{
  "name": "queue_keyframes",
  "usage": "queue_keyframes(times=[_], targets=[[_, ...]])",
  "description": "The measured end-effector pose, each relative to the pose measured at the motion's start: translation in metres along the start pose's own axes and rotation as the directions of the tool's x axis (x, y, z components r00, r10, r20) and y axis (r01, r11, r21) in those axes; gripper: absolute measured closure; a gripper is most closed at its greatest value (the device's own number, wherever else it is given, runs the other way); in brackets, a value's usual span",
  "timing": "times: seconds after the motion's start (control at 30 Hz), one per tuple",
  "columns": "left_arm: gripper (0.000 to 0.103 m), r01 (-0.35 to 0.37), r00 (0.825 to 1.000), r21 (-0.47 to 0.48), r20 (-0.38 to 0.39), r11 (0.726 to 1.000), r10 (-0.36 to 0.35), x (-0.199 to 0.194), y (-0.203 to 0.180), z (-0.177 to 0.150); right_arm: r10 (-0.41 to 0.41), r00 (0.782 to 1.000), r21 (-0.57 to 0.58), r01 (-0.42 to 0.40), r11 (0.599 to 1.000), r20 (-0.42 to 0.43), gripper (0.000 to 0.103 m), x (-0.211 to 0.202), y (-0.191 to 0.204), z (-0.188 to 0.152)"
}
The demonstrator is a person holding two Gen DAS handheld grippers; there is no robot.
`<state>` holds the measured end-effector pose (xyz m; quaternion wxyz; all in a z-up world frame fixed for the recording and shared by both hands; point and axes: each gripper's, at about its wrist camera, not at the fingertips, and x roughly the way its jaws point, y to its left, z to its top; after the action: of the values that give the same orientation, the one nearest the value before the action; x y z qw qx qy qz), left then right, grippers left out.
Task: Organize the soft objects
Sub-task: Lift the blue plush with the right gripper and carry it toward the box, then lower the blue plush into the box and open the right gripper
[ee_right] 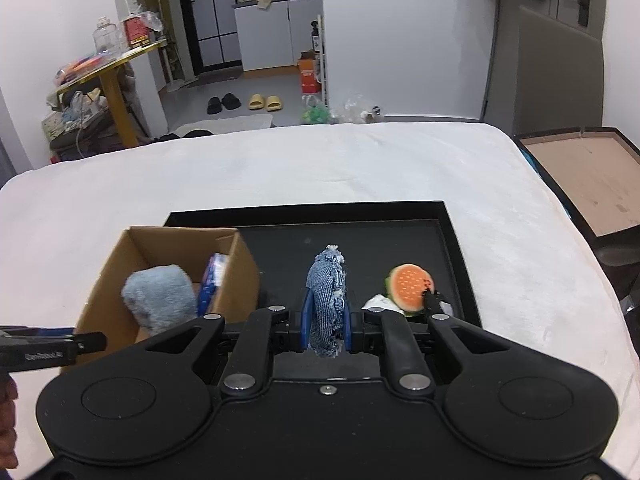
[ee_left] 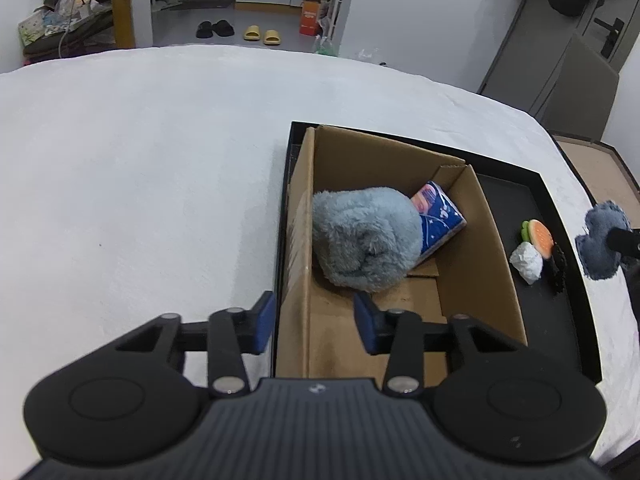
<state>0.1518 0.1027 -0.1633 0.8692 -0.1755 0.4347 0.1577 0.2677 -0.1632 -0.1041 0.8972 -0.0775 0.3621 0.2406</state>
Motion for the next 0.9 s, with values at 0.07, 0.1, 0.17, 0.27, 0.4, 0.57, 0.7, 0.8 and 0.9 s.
queue_keyframes(times=[0.07,0.1,0.17,0.27,0.4,0.57,0.7,0.8,0.9], targets=[[0.071,0.009,1.0,-0.005,-0.005,1.0,-0.009,0.001,0.002,-0.001,0.007,1.0,-0.002,-0.007,1.0,0.003,0.087,-0.003,0.005,0.0],[0.075,0.011,1.0,-0.011,-0.005,1.0,-0.011,0.001,0.004,-0.002,0.011,1.0,-0.004,-0.011,1.0,0.005,0.087,-0.004,0.008,0.001],[0.08,0.018,1.0,-0.022,-0.002,1.0,-0.018,0.0,0.008,-0.003,0.02,1.0,-0.008,-0.02,1.0,0.007,0.087,-0.006,0.015,0.0],[0.086,0.031,1.0,-0.033,0.001,0.999,-0.031,-0.001,0.012,-0.004,0.037,0.999,-0.019,-0.036,0.999,0.011,0.087,-0.007,0.027,0.001],[0.09,0.044,0.999,-0.046,0.005,0.998,-0.044,-0.001,0.016,-0.004,0.059,0.998,-0.032,-0.059,0.998,0.011,0.087,-0.008,0.043,0.001],[0.092,0.066,0.998,-0.067,0.01,0.996,-0.066,-0.003,0.022,-0.005,0.087,0.996,-0.044,-0.086,0.995,0.012,0.087,-0.006,0.062,0.001],[0.092,0.085,0.996,-0.083,0.005,0.993,-0.085,-0.003,0.025,-0.006,0.117,0.993,-0.053,-0.117,0.992,0.005,0.087,-0.005,0.077,0.0],[0.092,0.093,0.996,-0.084,0.005,0.992,-0.093,-0.002,0.027,-0.005,0.139,0.99,-0.066,-0.138,0.988,-0.001,0.087,-0.003,0.09,0.0],[0.092,0.097,0.995,-0.085,0.004,0.992,-0.098,-0.002,0.028,-0.005,0.15,0.988,-0.073,-0.151,0.986,-0.018,0.087,0.003,0.101,-0.002]])
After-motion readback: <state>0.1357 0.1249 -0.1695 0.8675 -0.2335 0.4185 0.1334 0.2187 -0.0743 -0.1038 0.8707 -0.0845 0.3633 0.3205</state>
